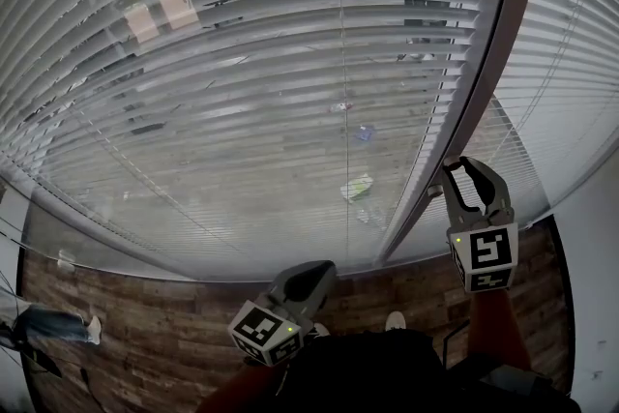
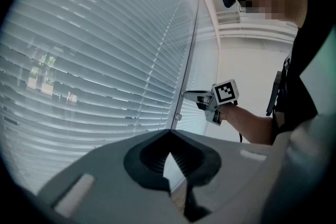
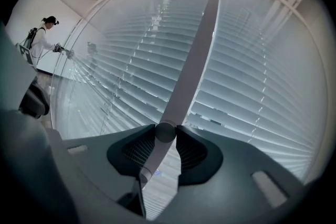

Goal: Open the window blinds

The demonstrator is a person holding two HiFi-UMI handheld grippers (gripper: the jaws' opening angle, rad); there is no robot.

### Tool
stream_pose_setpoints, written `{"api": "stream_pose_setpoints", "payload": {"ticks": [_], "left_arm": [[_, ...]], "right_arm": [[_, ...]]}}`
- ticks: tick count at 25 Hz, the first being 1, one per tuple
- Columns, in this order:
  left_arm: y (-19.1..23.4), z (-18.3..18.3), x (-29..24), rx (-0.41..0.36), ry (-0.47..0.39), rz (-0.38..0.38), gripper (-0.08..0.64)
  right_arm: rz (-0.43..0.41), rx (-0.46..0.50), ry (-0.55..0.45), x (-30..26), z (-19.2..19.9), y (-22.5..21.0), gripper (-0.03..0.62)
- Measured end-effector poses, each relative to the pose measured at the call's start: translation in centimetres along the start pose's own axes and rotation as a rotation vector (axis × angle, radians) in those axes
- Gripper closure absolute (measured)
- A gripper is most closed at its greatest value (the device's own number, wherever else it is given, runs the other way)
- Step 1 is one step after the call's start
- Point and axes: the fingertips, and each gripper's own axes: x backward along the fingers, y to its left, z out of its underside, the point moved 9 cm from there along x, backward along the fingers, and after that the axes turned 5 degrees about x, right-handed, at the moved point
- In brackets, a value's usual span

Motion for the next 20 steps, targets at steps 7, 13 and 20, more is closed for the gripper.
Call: {"api": "stream_pose_setpoints", "payload": {"ticks": [7, 13, 20], "left_arm": [[-0.1, 0.1, -0.1, 0.0, -0.011, 0.012, 0.56], [-0.1, 0.2, 0.0, 0.006, -0.007, 0.01, 0.56], [-0.1, 0.3, 0.0, 0.003, -0.009, 0.012, 0.56]], "right_arm": [[0.041, 0.178, 0.022, 0.0, -0.1, 0.6, 0.443], [0.093, 0.421, 0.082, 0.1, -0.2, 1.5, 0.445], [0.101, 0.346, 0.032, 0.3, -0.3, 1.6, 0.436]]}}
